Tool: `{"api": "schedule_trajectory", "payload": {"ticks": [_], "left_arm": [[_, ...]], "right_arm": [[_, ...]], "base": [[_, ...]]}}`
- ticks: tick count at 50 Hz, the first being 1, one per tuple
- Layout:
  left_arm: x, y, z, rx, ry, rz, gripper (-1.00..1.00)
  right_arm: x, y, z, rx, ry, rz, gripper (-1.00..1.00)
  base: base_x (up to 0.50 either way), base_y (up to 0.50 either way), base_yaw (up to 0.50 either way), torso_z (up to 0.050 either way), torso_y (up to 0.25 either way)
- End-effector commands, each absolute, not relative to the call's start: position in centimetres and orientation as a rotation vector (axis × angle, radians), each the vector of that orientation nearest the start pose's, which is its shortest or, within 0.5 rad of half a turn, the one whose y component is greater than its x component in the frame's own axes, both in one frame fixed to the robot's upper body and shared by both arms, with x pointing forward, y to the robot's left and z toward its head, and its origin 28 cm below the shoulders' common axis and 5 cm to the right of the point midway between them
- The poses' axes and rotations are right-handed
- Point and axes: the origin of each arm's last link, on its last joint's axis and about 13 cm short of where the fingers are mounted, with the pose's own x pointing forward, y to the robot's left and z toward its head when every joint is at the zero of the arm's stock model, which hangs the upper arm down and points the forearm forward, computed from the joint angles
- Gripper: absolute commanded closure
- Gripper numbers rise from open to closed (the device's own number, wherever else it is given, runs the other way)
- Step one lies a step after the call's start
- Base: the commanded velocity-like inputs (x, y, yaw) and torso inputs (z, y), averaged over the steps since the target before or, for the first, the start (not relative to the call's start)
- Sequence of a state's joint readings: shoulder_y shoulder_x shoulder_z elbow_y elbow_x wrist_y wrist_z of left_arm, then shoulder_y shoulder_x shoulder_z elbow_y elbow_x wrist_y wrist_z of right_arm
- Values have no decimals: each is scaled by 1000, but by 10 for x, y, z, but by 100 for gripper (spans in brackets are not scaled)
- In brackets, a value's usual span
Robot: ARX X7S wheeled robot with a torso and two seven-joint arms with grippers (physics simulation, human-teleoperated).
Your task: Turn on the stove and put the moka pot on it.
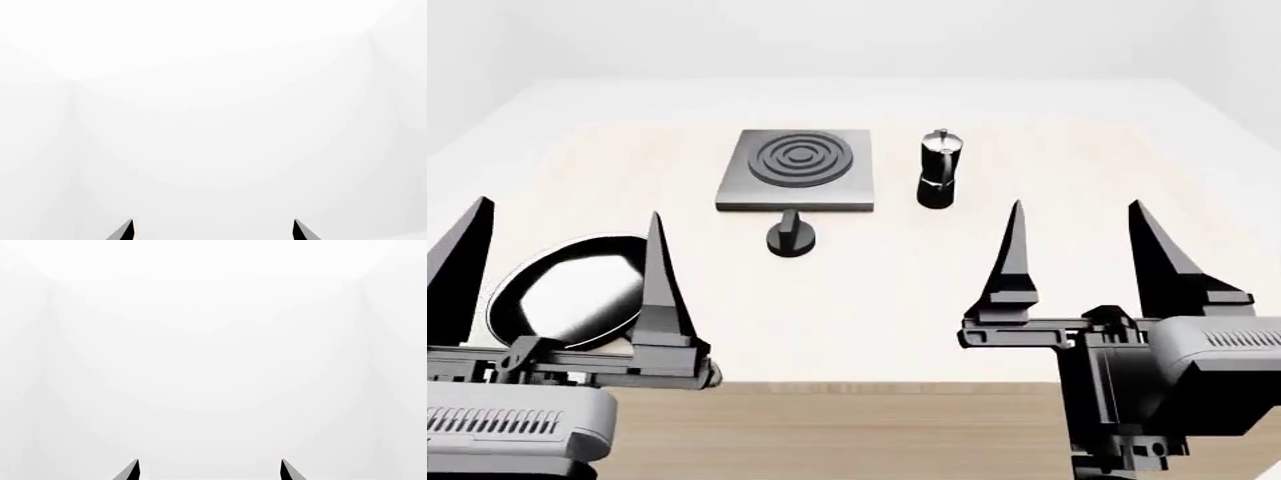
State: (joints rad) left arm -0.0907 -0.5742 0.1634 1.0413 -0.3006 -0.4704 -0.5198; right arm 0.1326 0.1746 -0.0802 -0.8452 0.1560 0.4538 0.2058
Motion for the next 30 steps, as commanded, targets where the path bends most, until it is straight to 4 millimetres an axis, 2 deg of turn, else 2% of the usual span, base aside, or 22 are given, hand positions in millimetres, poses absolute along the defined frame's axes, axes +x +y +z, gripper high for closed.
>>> {"api": "schedule_trajectory", "payload": {"ticks": [1,4,7,8,10,11,13,15,21,25,27,30], "left_arm": [[151,224,193,163,-562,10,-100],[151,224,191,162,-571,11,-100],[151,224,191,169,-570,12,-100],[151,223,191,170,-573,12,-100],[151,223,192,168,-573,13,-100],[151,224,192,169,-573,14,-100],[151,224,191,169,-572,14,-100],[151,224,192,169,-572,15,-100],[152,224,191,172,-569,17,-100],[152,224,190,171,-567,18,-100],[152,224,191,169,-568,20,-100],[152,224,192,169,-568,22,-100]], "right_arm": [[188,-96,173,11,-521,12,-100],[186,-96,181,7,-540,2,-100],[187,-96,180,-2,-547,7,-100],[187,-96,174,-2,-548,2,-100],[187,-96,180,1,-548,-1,-100],[188,-96,173,0,-546,-1,-100],[188,-96,172,-2,-545,2,-100],[188,-96,179,-1,-544,3,-100],[188,-96,175,4,-538,6,-100],[188,-96,179,8,-538,8,-100],[188,-95,172,9,-530,9,-100],[189,-95,173,5,-524,10,-100]], "base": [[0,0,0,50,0],[0,0,0,0,0],[0,0,0,0,0],[0,0,0,0,0],[0,109,0,0,0],[0,375,0,0,0],[0,385,0,0,0],[0,387,0,0,0],[0,389,0,0,0],[0,389,0,0,0],[0,154,0,0,0],[0,0,0,0,0]]}}
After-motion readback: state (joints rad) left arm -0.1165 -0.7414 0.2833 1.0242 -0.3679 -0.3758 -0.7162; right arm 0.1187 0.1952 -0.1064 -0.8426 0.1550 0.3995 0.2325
